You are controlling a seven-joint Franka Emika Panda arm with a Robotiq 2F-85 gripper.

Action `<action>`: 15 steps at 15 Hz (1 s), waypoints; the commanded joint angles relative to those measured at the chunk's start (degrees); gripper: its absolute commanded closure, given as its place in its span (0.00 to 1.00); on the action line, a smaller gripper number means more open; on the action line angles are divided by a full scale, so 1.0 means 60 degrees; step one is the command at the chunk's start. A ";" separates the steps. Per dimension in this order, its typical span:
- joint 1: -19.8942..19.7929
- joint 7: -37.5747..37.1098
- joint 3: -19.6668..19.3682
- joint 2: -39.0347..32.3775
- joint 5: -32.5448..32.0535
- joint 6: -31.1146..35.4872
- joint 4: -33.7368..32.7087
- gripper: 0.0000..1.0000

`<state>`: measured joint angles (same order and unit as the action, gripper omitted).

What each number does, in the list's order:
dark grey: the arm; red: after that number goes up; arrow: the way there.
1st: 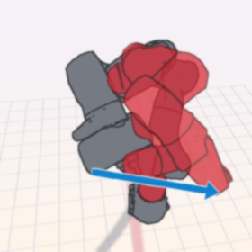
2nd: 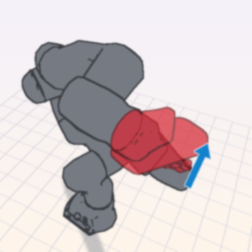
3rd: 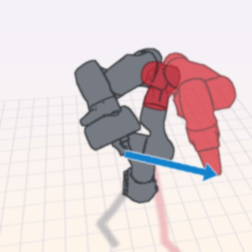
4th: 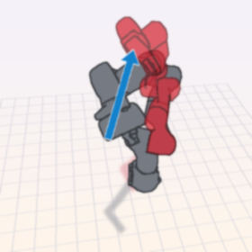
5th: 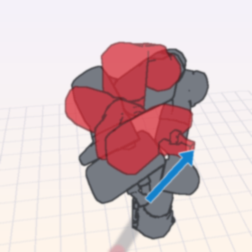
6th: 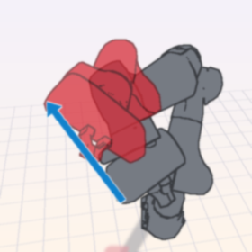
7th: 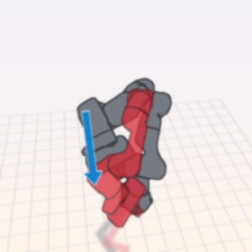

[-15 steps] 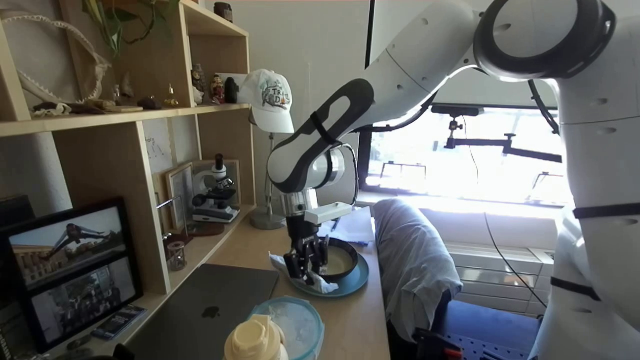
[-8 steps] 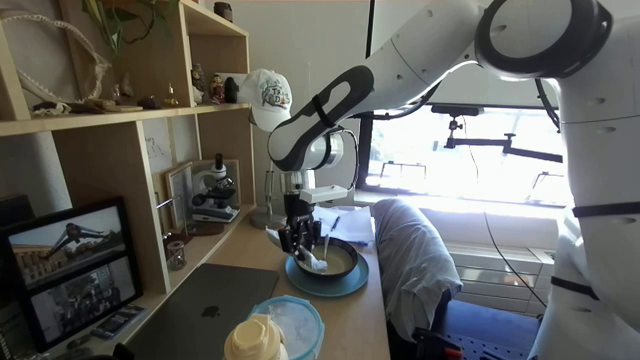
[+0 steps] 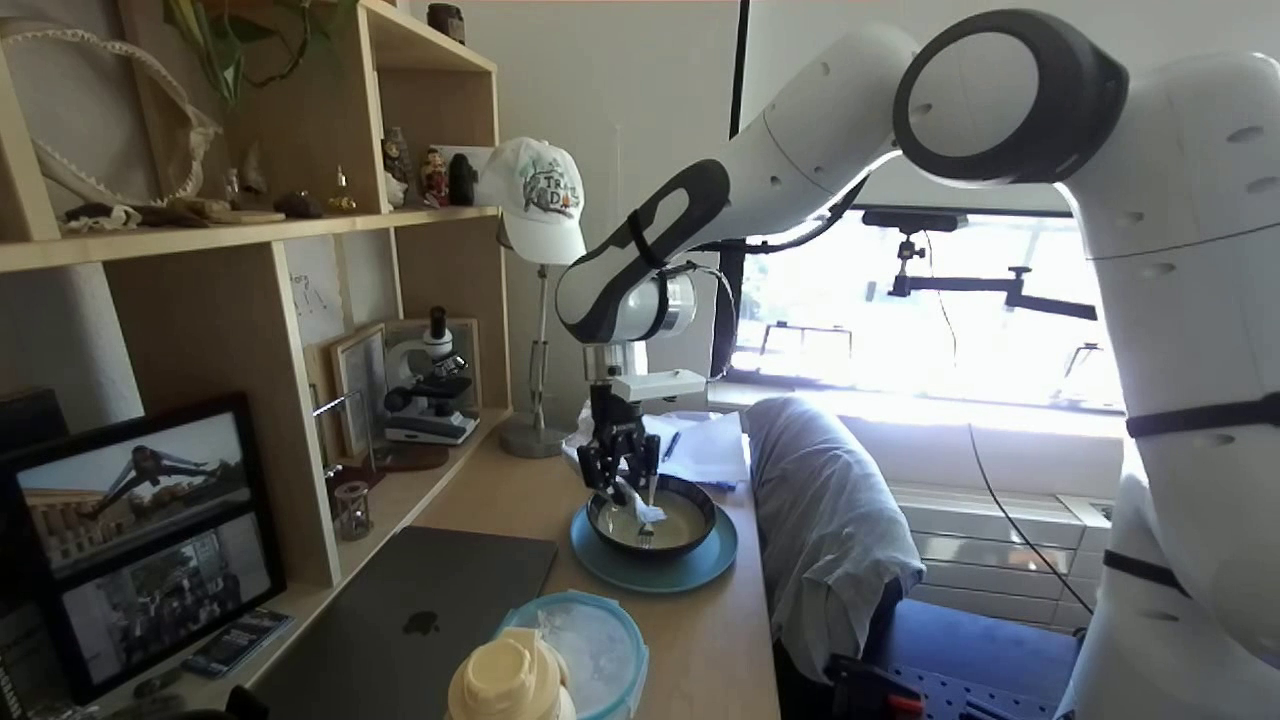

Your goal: Move the yellow bottle to the other side of the table, place the package in the black bowl, and move the black cup to the other side of the table

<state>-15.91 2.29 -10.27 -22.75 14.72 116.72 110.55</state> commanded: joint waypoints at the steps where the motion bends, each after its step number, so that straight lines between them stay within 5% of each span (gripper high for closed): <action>1: -0.0195 -0.0445 -0.0038 -0.0527 0.0171 -0.0741 -0.0637 0.93; 15: -0.0616 -0.1553 -0.0187 -0.0582 0.1117 -0.3370 -0.0462 0.93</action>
<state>-19.59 -4.67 -10.68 -27.75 19.32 99.67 106.47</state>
